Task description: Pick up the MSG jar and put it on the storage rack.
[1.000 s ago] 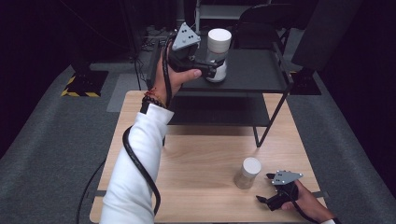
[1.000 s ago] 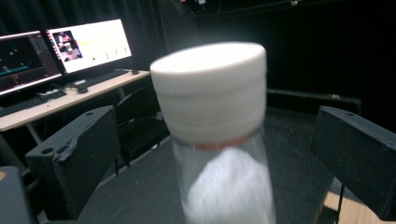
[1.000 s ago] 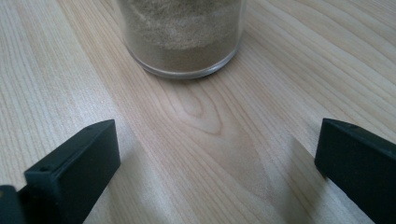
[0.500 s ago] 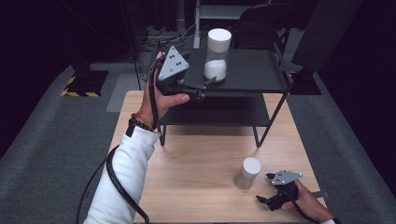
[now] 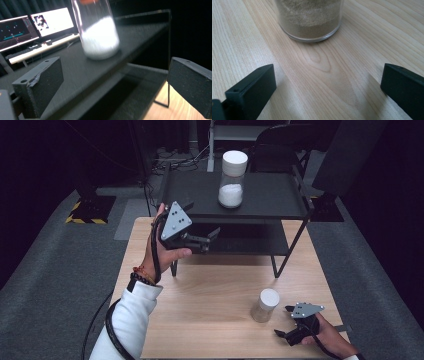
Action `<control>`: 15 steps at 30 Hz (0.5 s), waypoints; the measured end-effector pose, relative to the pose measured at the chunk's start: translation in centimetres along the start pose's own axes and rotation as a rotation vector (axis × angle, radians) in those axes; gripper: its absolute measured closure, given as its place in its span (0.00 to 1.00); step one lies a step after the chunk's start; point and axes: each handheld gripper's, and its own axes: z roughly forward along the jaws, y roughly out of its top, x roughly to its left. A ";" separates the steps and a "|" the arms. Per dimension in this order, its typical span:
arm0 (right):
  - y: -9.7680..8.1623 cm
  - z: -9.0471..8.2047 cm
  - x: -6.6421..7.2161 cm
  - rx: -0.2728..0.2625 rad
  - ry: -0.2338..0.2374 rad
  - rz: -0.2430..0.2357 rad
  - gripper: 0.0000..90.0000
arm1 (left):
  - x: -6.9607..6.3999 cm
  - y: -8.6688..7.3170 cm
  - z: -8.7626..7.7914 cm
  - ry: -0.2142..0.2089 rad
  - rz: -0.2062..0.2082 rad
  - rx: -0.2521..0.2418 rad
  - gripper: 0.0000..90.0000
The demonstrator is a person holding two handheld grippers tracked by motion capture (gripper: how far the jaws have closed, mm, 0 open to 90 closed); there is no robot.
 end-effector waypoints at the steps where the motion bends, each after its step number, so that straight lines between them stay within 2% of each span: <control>1: 0.0 0.0 0.0 0.000 0.000 0.000 0.00 | -0.2 -0.4 -0.1 0.007 0.000 0.005 0.01; 15: 0.0 0.0 0.0 0.000 0.000 -0.001 0.00 | -1.2 -5.6 -1.7 0.001 -0.030 0.087 0.01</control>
